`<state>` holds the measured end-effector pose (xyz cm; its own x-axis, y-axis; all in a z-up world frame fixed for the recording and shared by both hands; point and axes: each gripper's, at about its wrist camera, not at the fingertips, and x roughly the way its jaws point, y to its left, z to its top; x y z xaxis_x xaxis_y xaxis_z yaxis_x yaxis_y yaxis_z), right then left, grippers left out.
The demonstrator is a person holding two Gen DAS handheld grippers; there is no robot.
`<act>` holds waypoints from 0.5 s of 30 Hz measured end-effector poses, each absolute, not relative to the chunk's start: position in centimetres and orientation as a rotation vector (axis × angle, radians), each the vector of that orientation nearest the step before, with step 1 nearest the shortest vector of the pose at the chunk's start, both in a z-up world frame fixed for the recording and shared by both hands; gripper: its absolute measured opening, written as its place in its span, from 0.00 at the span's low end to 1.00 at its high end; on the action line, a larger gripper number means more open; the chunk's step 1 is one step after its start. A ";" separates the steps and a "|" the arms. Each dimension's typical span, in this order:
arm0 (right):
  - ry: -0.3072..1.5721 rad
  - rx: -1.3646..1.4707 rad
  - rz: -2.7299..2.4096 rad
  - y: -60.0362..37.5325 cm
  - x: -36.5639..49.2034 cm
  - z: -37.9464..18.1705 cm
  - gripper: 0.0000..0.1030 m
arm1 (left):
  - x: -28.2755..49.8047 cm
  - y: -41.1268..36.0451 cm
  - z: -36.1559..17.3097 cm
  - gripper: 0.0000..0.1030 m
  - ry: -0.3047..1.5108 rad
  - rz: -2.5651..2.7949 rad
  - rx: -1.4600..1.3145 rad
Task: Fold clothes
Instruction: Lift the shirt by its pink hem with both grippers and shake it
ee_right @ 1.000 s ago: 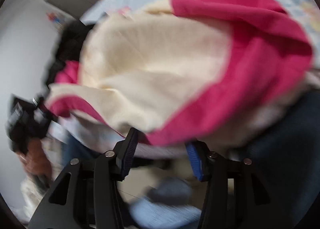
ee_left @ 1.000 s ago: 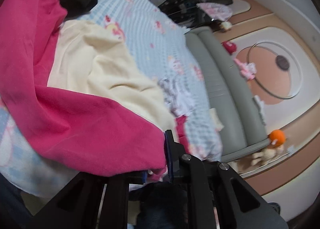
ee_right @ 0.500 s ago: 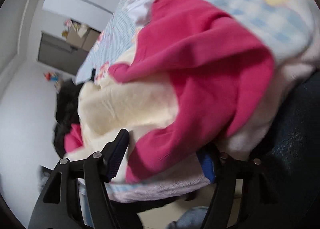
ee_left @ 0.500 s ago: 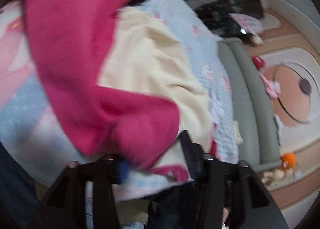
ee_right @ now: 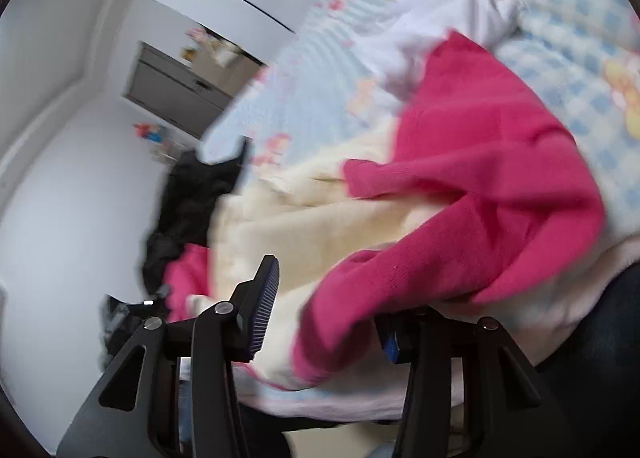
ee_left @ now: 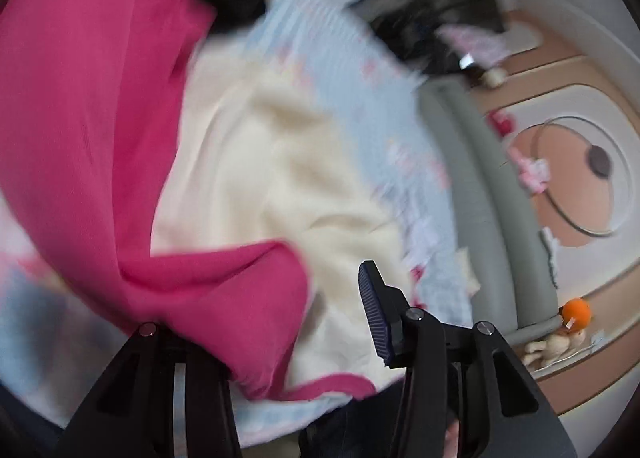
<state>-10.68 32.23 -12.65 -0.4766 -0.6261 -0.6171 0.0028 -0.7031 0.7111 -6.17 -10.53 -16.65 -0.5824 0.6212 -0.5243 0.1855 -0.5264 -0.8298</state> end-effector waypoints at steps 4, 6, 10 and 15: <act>-0.860 1.474 -2.168 31.7 -13.4 -14.4 0.12 | -8.8 -9.4 -12.4 0.03 -1.133 2.331 -1.312; -0.776 1.273 -2.265 32.7 -14.9 -7.9 0.05 | -9.8 -9.6 -4.4 0.03 -1.030 2.425 -1.105; -0.715 0.811 -2.365 34.4 -14.8 8.2 0.04 | -9.5 -9.4 10.5 0.03 -0.840 2.520 -0.678; -0.579 0.415 -2.416 33.5 -7.3 19.6 0.04 | -0.8 -7.9 20.6 0.03 -0.678 2.540 -0.295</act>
